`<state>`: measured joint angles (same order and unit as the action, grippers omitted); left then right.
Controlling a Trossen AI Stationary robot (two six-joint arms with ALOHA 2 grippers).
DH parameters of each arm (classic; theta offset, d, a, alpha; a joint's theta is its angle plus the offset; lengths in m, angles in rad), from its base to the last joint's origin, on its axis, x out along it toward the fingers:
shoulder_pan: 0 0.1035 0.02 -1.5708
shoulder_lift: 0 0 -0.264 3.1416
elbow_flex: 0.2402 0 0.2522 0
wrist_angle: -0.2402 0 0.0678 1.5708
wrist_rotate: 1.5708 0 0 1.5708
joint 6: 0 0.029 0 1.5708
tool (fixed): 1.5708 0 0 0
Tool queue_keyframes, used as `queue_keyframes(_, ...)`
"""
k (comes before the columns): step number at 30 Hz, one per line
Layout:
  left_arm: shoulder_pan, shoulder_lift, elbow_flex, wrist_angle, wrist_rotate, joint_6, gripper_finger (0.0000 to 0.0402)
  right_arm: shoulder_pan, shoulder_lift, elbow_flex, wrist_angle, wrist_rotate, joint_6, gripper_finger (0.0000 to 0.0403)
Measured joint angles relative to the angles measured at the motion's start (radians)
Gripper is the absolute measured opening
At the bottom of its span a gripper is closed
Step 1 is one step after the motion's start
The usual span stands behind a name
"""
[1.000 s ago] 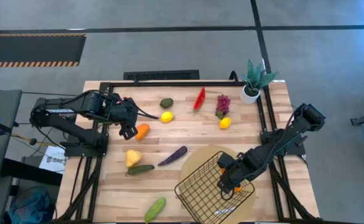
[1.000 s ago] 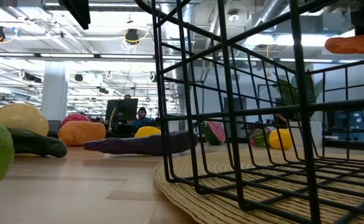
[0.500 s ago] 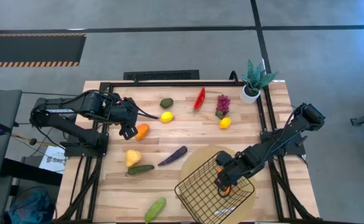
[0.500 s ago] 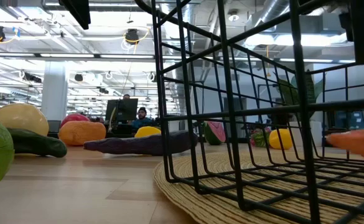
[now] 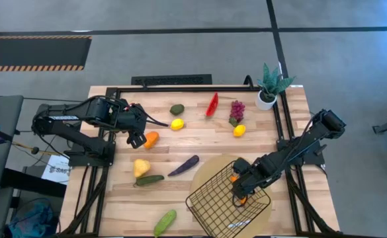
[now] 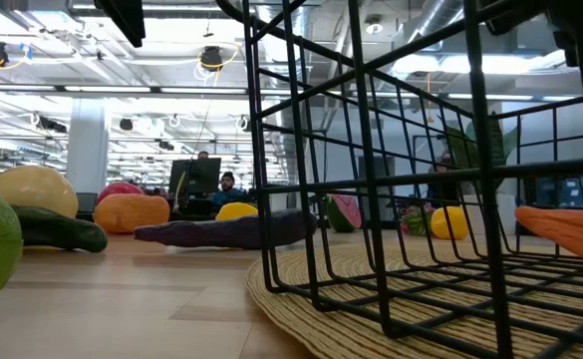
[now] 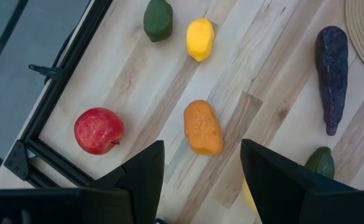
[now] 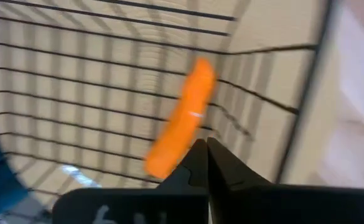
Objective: Build produce basket
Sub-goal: Put the eggplant into the mesh basket
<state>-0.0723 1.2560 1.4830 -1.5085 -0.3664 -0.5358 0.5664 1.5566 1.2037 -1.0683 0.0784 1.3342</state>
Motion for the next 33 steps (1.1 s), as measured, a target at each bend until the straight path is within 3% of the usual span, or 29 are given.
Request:
queue_keyframes(9,0.000,0.000,0.000,0.000,0.000,-0.001,0.0199,-0.044,0.000,0.000,-0.219,0.013,0.000,0.0005)
queue_keyframes(16,0.000,0.000,0.000,-0.002,0.001,0.000,0.0199,-0.065,0.000,0.032,-0.160,0.043,-0.021,0.0013)
queue_keyframes(26,0.000,0.000,0.000,-0.064,0.002,-0.003,0.0199,-0.086,0.000,0.416,-0.178,0.315,-0.210,0.0014)
queue_keyframes(33,-0.025,-0.007,0.000,-0.062,0.066,-0.023,0.0199,-0.134,-0.001,0.665,-0.287,0.413,-0.355,0.0030)
